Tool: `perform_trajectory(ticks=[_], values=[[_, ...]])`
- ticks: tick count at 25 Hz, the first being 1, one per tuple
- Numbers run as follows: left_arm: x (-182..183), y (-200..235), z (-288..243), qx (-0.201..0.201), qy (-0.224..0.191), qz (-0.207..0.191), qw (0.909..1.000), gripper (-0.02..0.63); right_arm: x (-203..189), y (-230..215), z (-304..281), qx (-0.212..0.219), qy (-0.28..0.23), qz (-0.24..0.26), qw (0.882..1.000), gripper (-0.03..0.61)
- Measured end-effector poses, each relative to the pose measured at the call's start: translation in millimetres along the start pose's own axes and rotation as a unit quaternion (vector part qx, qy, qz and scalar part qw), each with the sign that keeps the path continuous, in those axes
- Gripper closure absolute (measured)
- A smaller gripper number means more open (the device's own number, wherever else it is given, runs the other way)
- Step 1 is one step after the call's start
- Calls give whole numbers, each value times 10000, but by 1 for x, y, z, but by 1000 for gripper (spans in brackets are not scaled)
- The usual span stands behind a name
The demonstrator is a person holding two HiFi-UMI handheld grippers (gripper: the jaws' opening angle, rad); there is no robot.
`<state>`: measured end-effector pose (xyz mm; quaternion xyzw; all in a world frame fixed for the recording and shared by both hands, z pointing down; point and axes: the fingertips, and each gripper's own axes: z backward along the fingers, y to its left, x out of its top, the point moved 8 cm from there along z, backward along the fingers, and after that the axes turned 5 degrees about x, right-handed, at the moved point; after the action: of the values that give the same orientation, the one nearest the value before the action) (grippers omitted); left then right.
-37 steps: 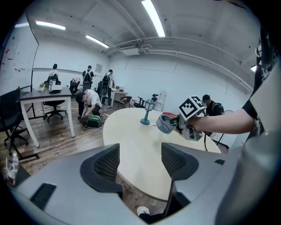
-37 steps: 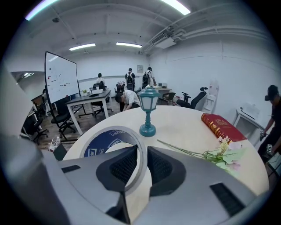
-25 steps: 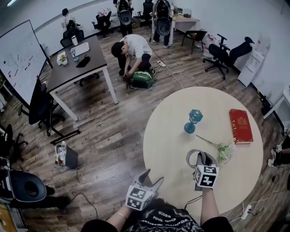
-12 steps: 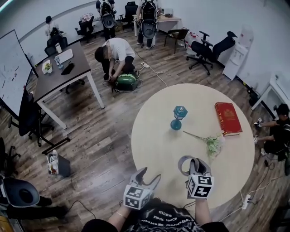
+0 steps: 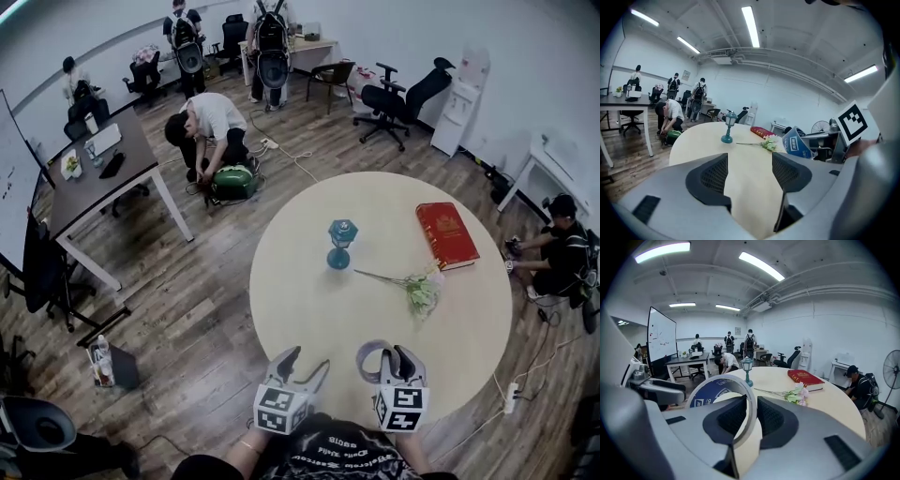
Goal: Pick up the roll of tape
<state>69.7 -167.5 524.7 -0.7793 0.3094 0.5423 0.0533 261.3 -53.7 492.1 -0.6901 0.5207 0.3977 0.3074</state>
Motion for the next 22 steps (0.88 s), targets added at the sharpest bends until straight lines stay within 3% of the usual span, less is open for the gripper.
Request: perform_trajectory(ticks=[15,22], values=[[5,-22,-18,-432,22,-302,9986,296,-32,1,33,-323,-54,-286,9991,500],[5,-22,-16,-478,-37,-418,9980,401,-31,5,32,-311,-132,-325,9989,500]])
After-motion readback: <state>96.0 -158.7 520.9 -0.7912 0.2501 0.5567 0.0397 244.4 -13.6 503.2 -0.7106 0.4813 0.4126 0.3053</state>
